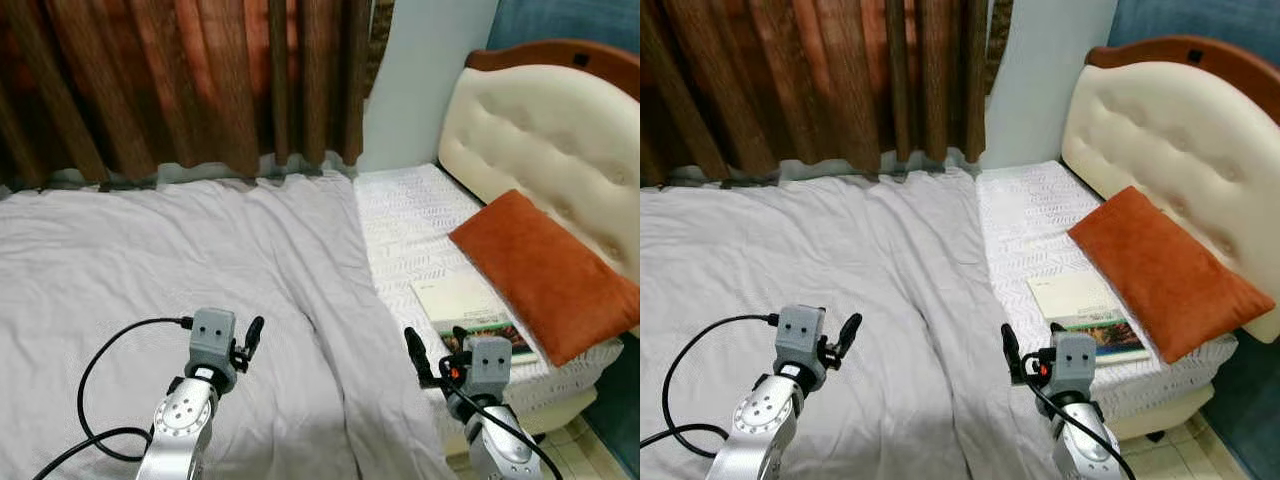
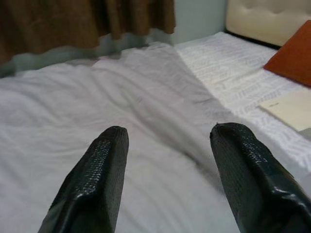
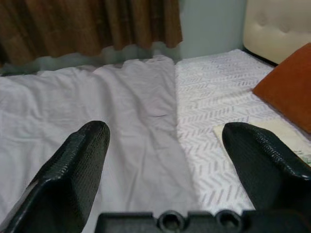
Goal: Clean up the room
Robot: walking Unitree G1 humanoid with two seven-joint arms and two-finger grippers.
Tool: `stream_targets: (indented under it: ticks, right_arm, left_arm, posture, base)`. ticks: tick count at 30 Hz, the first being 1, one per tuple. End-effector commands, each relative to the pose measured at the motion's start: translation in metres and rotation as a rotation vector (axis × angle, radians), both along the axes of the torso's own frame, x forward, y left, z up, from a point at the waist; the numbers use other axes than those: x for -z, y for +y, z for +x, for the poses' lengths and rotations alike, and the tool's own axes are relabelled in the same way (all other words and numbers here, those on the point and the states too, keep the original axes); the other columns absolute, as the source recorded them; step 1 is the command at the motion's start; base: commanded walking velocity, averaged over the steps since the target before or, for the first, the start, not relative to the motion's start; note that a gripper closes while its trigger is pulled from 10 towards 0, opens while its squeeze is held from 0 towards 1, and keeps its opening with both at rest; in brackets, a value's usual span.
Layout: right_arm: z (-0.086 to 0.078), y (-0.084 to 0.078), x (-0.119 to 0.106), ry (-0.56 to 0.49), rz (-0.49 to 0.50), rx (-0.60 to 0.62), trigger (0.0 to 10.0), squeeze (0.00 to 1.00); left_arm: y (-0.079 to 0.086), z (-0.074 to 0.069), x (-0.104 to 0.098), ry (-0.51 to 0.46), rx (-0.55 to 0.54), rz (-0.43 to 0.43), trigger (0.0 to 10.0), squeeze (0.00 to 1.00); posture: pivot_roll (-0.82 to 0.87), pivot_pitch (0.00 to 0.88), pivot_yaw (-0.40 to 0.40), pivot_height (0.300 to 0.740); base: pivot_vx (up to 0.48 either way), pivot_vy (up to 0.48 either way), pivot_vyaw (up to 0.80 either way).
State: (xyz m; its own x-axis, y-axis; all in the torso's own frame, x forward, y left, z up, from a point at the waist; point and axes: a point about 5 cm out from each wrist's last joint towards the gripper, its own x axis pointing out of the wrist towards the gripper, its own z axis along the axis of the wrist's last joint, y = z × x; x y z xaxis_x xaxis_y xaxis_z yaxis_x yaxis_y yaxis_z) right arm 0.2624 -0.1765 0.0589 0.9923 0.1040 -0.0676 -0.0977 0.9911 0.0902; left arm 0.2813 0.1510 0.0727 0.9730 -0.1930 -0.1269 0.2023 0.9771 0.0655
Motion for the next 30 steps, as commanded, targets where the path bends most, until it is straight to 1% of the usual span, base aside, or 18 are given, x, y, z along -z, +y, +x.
stream_targets:
  ticks: [1, 7, 10, 11, 13, 14, 15, 19, 27, 30]
  right_arm:
    - [0.003, -0.01, 0.0, 0.009, -0.021, 0.023, 10.0, 0.0]
    - [0.008, -0.011, -0.001, 0.017, -0.017, 0.026, 10.0, 0.0]
    - [0.008, -0.012, 0.0, 0.021, -0.01, 0.024, 10.0, 0.0]
    - [0.006, -0.012, 0.001, 0.024, -0.013, 0.028, 10.0, 0.0]
    - [0.004, -0.012, 0.003, 0.028, -0.013, 0.03, 10.0, 0.0]
    - [0.002, -0.011, 0.004, 0.03, -0.012, 0.027, 10.0, 0.0]
    - [0.002, -0.011, 0.004, 0.03, -0.012, 0.027, 10.0, 0.0]
    - [0.0, -0.01, 0.004, 0.026, -0.017, 0.02, 10.0, 0.0]
    - [-0.003, -0.011, 0.004, 0.034, -0.026, 0.019, 10.0, 0.0]
    - [-0.001, -0.009, 0.005, 0.054, -0.026, 0.001, 10.0, 0.0]
  left_arm:
    - [-0.007, 0.001, -0.001, -0.005, 0.026, -0.005, 10.0, 0.0]
    - [-0.007, 0.001, 0.0, 0.001, 0.036, -0.004, 10.0, 0.0]
    - [-0.007, 0.001, -0.001, -0.019, 0.034, 0.015, 10.0, 0.0]
    - [-0.008, 0.001, -0.001, -0.014, 0.041, 0.014, 10.0, 0.0]
    - [-0.011, 0.001, 0.001, -0.002, 0.056, 0.048, 10.0, 0.0]
    - [-0.012, 0.002, 0.003, 0.005, 0.058, 0.075, 10.0, 0.0]
    - [-0.012, 0.002, 0.003, 0.005, 0.058, 0.075, 10.0, 0.0]
    - [-0.014, 0.004, 0.001, 0.002, 0.065, 0.047, 10.0, 0.0]
    - [-0.016, 0.003, 0.004, 0.015, 0.074, 0.048, 10.0, 0.0]
    - [-0.011, 0.005, 0.005, 0.032, 0.035, 0.036, 10.0, 0.0]
  posture:
    - [-0.01, 0.0, -0.026, 0.74]
    - [0.0, 0.0, -0.025, 0.74]
    - [0.0, 0.0, -0.026, 0.74]
    - [0.0, 0.0, -0.028, 0.74]
    - [-0.01, 0.0, -0.028, 0.74]
    - [-0.01, 0.0, -0.028, 0.74]
    - [-0.01, 0.0, -0.028, 0.74]
    - [-0.02, 0.0, -0.025, 0.74]
    - [-0.04, 0.011, -0.019, 0.74]
    - [-0.04, 0.026, -0.016, 0.74]
  base:
    - [0.48, 0.0, 0.0]
    - [0.48, 0.0, 0.0]
    - [0.48, 0.0, 0.0]
    - [0.0, 0.0, 0.0]
    - [0.0, 0.0, 0.0]
    - [0.304, -0.368, 0.0]
    - [0.304, -0.368, 0.0]
    - [0.308, -0.364, 0.0]
    - [0.31, -0.364, 0.0]
    - [0.221, -0.229, 0.0]
